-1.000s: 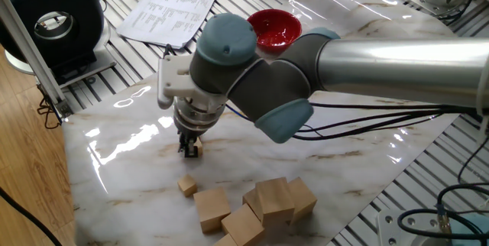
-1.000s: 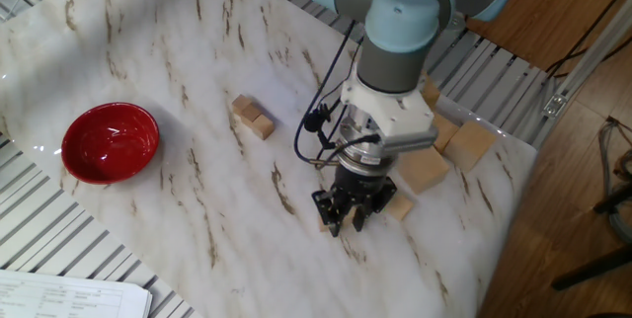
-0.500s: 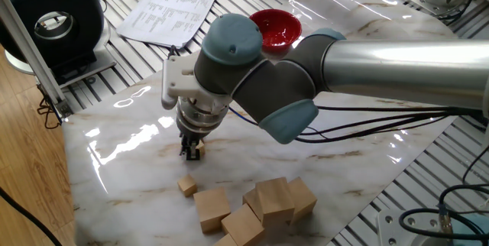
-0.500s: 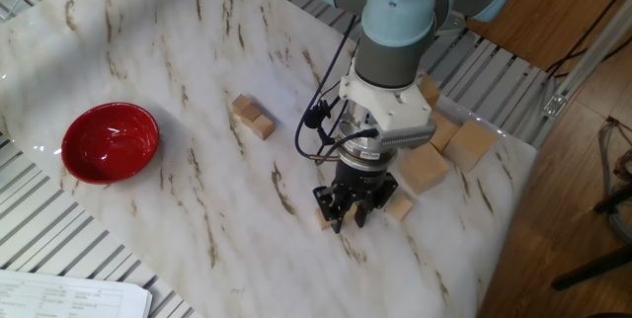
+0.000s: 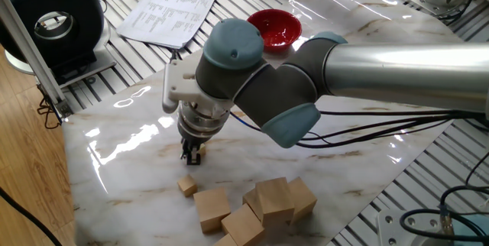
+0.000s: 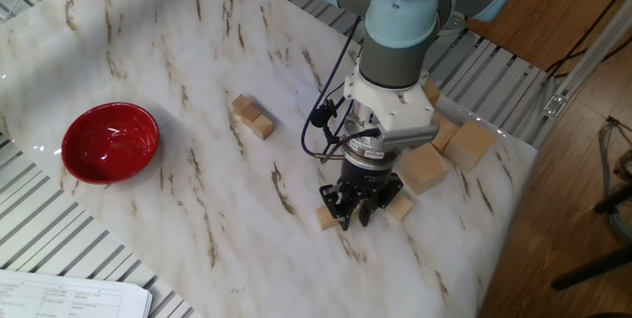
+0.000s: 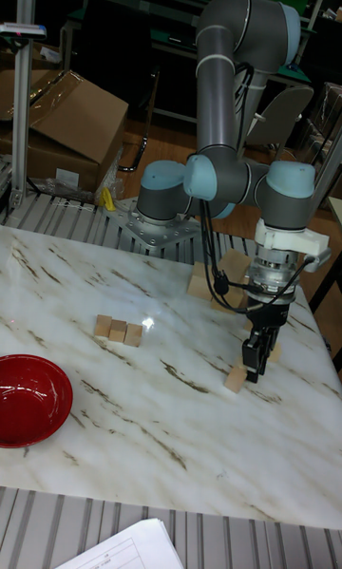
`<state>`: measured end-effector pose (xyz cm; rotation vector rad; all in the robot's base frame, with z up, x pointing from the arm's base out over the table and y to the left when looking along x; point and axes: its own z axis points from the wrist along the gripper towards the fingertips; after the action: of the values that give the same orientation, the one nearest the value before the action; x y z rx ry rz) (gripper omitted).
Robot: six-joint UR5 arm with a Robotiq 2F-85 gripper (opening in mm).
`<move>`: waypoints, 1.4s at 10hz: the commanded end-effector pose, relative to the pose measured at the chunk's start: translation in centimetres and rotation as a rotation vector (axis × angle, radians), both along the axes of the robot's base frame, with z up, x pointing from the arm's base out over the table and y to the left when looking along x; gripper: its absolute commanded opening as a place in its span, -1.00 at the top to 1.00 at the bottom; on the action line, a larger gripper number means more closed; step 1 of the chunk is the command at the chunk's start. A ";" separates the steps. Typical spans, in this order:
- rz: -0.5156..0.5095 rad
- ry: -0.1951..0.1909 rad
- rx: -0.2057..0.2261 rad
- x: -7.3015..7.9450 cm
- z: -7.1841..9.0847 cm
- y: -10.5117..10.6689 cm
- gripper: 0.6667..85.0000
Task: Stack the blocks into a pyramid shape
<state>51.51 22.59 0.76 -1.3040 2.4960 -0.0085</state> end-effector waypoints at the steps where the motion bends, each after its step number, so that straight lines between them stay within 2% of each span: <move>1: -0.012 0.005 -0.011 0.0 0.0 -0.5 0.35; 6: -0.033 0.017 -0.009 -0.2 0.3 -0.4 0.42; 10: -0.041 0.043 0.006 -1.5 2.2 -0.2 0.42; 14: -0.033 0.043 0.004 -1.6 2.5 -0.5 0.44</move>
<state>49.98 22.11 2.80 -1.2851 2.5482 0.0024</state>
